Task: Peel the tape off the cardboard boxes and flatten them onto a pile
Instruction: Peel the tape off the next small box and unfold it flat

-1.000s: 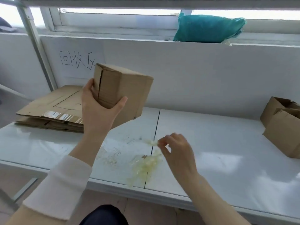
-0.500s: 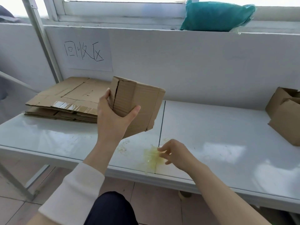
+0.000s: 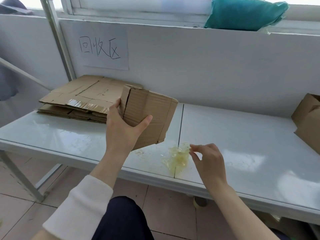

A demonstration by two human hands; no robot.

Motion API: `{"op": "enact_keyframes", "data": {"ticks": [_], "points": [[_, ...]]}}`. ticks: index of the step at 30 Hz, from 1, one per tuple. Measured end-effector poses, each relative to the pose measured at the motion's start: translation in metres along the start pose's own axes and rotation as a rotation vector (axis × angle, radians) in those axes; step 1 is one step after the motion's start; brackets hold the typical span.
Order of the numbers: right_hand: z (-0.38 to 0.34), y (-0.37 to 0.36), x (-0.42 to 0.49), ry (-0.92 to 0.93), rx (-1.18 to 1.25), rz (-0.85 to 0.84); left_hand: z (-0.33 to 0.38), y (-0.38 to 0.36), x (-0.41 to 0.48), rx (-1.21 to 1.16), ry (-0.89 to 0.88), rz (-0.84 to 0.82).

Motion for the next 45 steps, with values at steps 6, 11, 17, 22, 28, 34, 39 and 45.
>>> {"op": "enact_keyframes", "data": {"ticks": [6, 11, 17, 22, 28, 34, 39, 45], "points": [[-0.013, 0.052, -0.015, 0.012, 0.143, 0.407, -0.002, 0.013, -0.002, 0.038, -0.036, 0.051], [-0.073, 0.013, 0.009, -0.150, 0.680, -0.120, 0.010, 0.003, -0.015, 0.138, -0.109, 0.040], [-0.099, -0.012, 0.020, -0.358, 1.012, -0.215, 0.018, -0.014, -0.039, 0.185, -0.279, -0.230], [-0.093, -0.006, 0.028, -0.391, 0.879, -0.139, 0.018, -0.012, -0.043, 0.142, -0.286, -0.365], [-0.109, -0.003, 0.029, -0.271, 0.808, -0.277, 0.007, 0.005, -0.022, 0.152, -0.164, -0.172], [-0.093, 0.011, 0.038, -0.264, 0.681, -0.104, 0.025, 0.021, -0.015, 0.140, -0.256, -0.097], [-0.127, 0.022, 0.040, 0.079, 0.445, -0.122, 0.043, 0.030, -0.003, 0.114, -0.313, -0.081], [-0.144, -0.002, 0.036, 0.195, 0.243, -0.350, 0.052, 0.035, 0.017, 0.104, -0.284, -0.147]]}}
Point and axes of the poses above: each hand's wrist, its own x-axis towards the middle knuckle, its own y-axis out of the back of the hand, z = x × y, the point moved 9 cm from there along x, towards the middle knuckle, and after that the axes turned 1 degree about -z, right-handed, at the moved point
